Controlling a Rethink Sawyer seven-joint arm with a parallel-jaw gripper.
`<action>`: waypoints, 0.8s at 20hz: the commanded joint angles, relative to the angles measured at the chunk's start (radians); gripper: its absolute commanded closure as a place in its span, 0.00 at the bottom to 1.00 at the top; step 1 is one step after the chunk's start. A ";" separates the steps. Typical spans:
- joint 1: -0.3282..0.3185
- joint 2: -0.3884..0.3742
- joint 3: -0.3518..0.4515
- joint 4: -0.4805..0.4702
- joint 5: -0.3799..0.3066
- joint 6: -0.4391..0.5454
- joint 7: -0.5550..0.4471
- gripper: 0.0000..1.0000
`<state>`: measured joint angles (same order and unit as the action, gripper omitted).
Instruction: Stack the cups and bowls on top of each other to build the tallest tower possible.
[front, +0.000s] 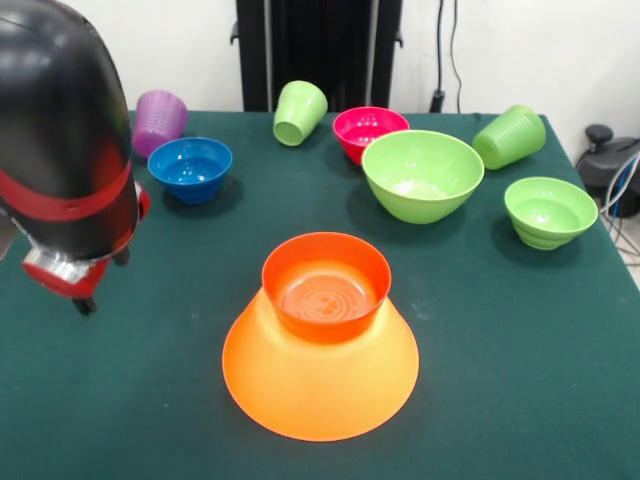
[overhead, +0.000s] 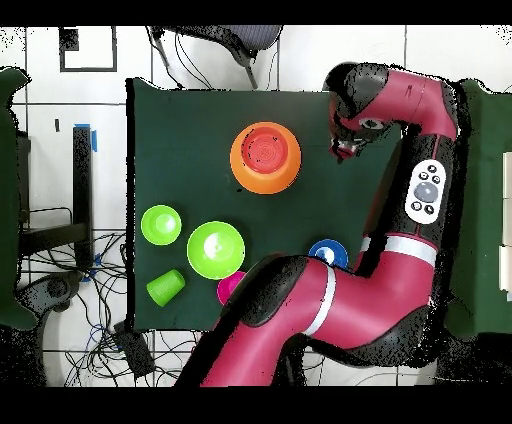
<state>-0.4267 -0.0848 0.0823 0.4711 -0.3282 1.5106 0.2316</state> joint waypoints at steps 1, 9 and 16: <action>-0.023 -0.126 0.015 0.409 -0.047 -0.215 -0.190 0.00; -0.115 -0.414 0.129 0.936 0.059 -0.650 0.023 0.00; -0.176 -0.507 0.191 1.088 0.085 -0.755 0.036 0.00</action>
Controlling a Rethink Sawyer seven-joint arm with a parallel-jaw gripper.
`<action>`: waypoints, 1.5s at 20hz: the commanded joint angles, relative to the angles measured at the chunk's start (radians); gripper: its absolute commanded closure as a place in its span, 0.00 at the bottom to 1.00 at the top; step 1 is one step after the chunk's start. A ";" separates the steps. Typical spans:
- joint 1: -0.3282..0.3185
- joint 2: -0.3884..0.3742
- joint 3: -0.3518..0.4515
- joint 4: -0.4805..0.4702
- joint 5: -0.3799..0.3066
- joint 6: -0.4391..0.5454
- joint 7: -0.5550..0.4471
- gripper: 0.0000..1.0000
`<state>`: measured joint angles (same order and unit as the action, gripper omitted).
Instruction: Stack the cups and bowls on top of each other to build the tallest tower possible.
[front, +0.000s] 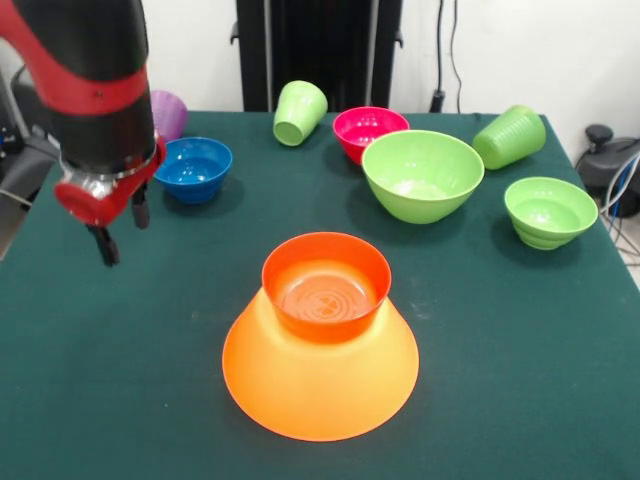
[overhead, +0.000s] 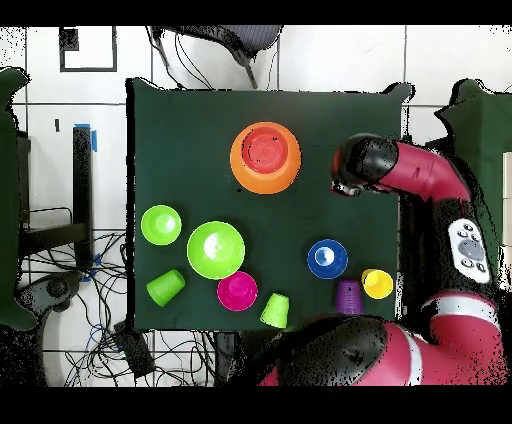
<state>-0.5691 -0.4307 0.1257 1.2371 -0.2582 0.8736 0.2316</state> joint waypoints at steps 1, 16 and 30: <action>-0.029 -0.167 0.140 0.325 0.003 -0.115 0.037 0.00; -0.054 -0.216 0.125 0.426 -0.123 -0.158 -0.004 0.00; -0.035 -0.105 0.091 0.403 -0.233 -0.228 0.059 0.00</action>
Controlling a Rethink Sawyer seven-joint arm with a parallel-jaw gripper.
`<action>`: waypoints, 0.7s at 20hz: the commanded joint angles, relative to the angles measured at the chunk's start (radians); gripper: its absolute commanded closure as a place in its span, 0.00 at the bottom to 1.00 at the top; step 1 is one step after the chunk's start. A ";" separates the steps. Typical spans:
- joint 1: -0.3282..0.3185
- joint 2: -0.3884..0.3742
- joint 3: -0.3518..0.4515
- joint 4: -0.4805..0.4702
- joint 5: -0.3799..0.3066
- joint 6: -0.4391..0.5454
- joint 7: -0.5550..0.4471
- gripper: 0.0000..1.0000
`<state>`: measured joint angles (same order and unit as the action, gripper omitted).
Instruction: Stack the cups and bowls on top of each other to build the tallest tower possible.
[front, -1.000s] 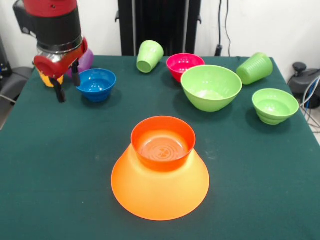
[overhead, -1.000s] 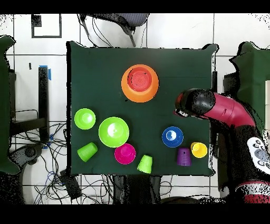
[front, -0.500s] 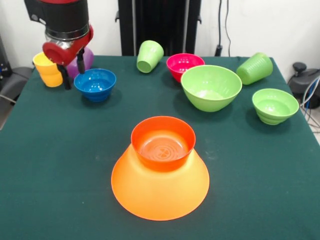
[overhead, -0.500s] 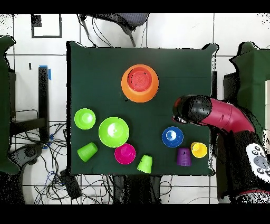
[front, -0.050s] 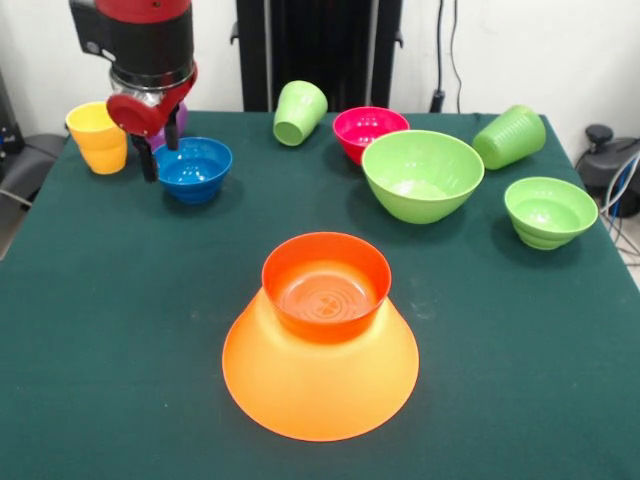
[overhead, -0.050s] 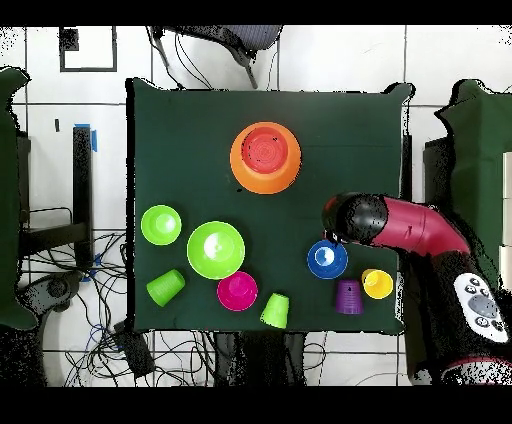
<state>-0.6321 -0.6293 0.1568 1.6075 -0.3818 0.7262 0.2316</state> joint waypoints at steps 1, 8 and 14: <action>0.032 0.102 0.060 0.028 -0.114 -0.088 0.067 0.00; 0.031 0.122 0.064 0.001 -0.119 -0.082 0.076 0.00; 0.060 0.166 0.024 -0.054 -0.134 -0.018 0.086 0.00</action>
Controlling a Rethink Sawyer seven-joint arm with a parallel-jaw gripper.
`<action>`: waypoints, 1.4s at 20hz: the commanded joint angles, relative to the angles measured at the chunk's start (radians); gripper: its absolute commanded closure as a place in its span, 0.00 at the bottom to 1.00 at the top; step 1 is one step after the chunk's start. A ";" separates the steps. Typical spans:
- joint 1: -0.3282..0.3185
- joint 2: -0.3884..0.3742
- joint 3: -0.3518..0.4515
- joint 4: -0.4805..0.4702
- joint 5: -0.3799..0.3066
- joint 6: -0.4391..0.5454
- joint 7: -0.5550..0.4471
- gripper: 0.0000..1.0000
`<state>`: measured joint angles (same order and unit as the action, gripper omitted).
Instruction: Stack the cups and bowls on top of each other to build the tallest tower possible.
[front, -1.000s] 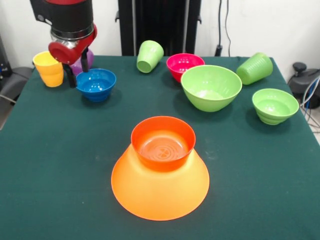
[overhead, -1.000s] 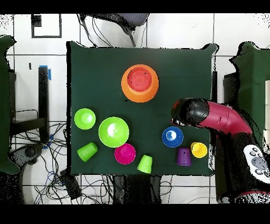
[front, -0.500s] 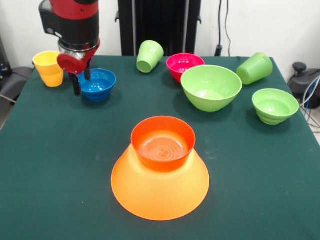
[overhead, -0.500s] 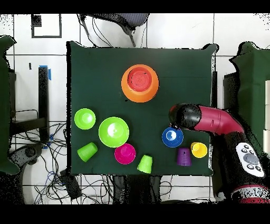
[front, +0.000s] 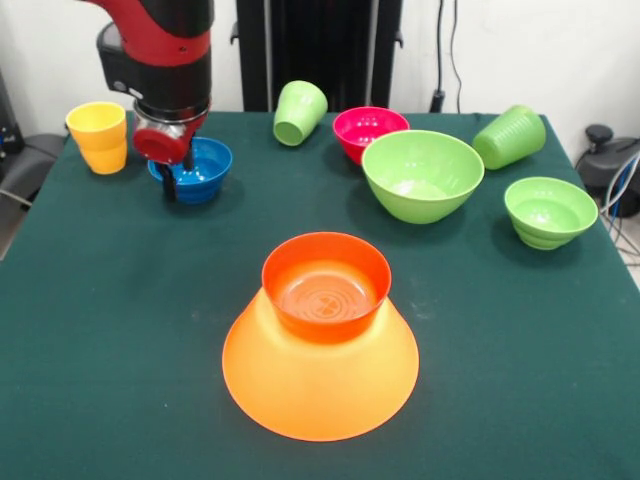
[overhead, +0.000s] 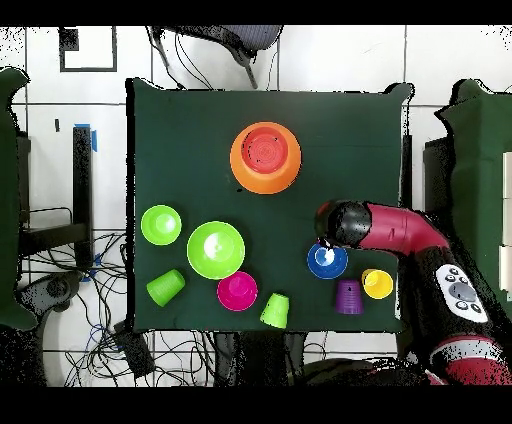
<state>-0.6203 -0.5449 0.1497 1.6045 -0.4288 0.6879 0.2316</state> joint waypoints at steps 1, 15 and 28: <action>0.050 0.085 0.030 -0.053 -0.085 0.027 0.084 0.00; 0.098 0.159 -0.031 -0.133 -0.112 0.032 0.104 0.00; 0.111 0.161 -0.062 -0.154 -0.106 0.026 0.087 0.00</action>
<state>-0.5411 -0.4085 0.0645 1.5201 -0.4603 0.6877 0.2316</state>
